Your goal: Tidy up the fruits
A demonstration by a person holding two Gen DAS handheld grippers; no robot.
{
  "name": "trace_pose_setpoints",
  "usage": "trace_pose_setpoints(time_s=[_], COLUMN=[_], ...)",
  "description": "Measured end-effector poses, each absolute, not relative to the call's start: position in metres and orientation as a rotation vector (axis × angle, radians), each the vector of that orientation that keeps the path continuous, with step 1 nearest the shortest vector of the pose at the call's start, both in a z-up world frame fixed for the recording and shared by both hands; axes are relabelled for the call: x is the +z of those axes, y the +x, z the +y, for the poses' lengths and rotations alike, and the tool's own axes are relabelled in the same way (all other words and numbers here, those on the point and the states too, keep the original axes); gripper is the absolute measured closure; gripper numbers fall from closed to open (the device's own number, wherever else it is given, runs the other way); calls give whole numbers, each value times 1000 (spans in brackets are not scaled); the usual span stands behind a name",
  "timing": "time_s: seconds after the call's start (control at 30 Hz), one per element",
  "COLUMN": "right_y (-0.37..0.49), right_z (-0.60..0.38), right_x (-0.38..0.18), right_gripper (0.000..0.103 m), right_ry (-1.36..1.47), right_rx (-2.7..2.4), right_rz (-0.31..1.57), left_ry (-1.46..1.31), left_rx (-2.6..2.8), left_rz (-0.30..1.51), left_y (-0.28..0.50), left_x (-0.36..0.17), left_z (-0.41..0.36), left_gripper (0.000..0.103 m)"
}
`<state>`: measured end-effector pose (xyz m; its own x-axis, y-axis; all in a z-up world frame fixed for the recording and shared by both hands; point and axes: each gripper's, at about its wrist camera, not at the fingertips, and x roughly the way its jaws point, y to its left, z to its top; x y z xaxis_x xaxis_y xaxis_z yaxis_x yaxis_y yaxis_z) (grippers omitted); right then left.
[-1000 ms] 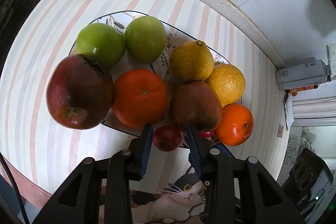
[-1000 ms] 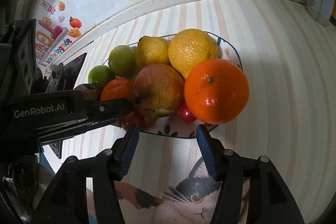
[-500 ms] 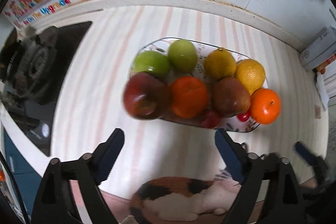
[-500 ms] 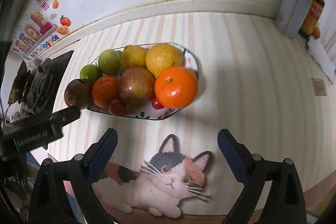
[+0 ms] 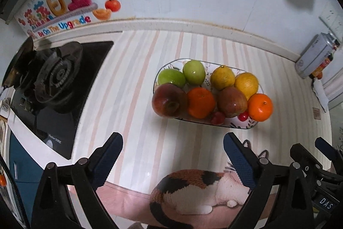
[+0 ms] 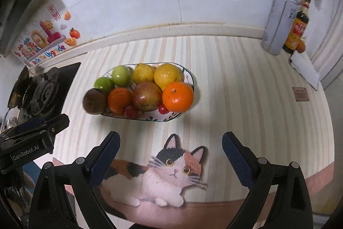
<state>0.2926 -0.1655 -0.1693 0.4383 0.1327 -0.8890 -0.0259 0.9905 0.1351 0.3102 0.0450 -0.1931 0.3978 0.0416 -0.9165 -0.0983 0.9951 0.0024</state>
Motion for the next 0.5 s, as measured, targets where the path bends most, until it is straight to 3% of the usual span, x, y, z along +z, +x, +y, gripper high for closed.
trace_pose_setpoints(time_s=[0.5], right_y=[154], right_z=[-157], right_x=[-55], right_gripper=[4], right_ry=[90], right_rx=[68], right_rz=[956], left_ry=[2], left_rx=[-19], left_rz=[984], left_y=[193], left_x=[-89], left_z=[50], left_gripper=[7])
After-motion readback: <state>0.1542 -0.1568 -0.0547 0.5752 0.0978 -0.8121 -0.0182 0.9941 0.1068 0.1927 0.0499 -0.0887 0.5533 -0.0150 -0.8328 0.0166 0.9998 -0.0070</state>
